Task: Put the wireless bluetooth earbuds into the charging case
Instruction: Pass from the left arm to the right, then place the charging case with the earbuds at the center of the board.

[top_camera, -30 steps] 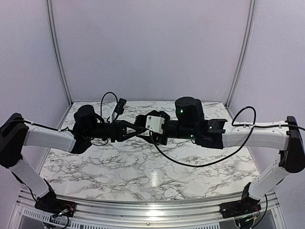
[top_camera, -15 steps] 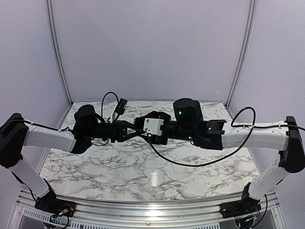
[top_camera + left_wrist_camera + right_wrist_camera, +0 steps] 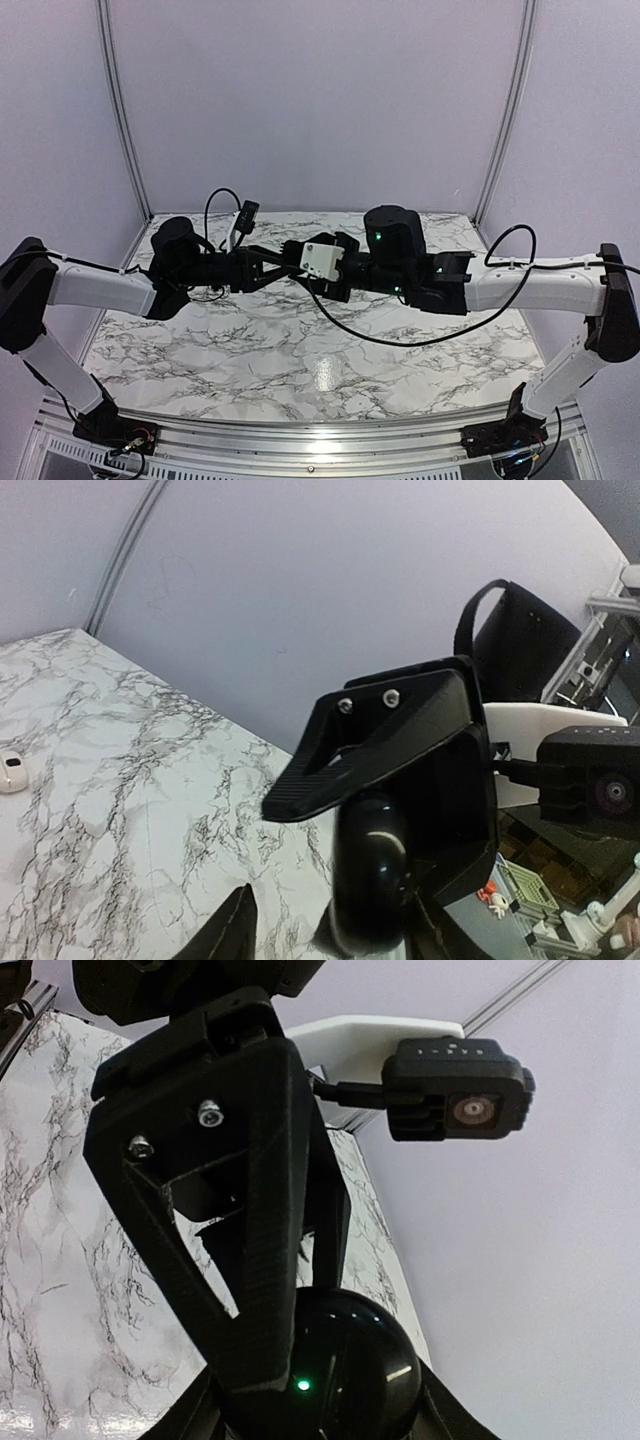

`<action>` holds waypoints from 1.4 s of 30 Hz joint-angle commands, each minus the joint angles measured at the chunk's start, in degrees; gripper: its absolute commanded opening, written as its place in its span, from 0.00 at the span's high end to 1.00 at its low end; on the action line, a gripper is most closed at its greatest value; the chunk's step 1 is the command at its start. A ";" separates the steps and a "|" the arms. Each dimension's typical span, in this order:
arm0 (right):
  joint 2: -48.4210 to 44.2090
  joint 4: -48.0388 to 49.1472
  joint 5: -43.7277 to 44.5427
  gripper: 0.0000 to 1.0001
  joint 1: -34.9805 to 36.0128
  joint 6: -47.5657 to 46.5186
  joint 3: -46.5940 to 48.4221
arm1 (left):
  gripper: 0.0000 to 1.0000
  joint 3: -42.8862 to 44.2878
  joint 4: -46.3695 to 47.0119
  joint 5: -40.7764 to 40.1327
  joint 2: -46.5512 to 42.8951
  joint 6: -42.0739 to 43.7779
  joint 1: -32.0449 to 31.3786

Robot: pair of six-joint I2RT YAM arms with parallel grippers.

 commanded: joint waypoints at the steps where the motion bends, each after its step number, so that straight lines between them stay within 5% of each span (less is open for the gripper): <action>1: -0.10 2.92 -3.53 0.60 -2.39 5.78 0.88 | 0.43 -1.36 1.24 -2.60 -2.85 1.02 2.24; 4: -0.25 4.52 -7.27 0.60 -6.25 9.81 -0.17 | 0.04 -3.58 1.26 -5.80 -5.01 2.55 3.57; 5: 0.05 4.97 -8.08 0.60 -7.48 11.42 -0.31 | 0.01 -4.41 1.17 -7.32 -5.83 3.18 4.05; 14: 13.88 0.91 -13.85 0.59 -18.51 26.83 7.13 | 0.01 -11.75 -1.97 -29.22 -16.00 4.26 9.61; 22: 32.26 -3.63 -15.71 0.60 -23.84 34.22 20.48 | 0.01 -14.11 -8.43 -37.67 -21.42 5.42 11.36; 38: 49.74 -9.87 -14.53 0.53 -25.14 37.29 35.75 | 0.01 -10.68 -18.48 -37.02 -17.72 9.52 11.36; 42: 50.19 -10.65 -14.49 0.38 -25.07 37.29 36.36 | 0.01 -10.43 -19.01 -37.64 -17.33 9.59 11.32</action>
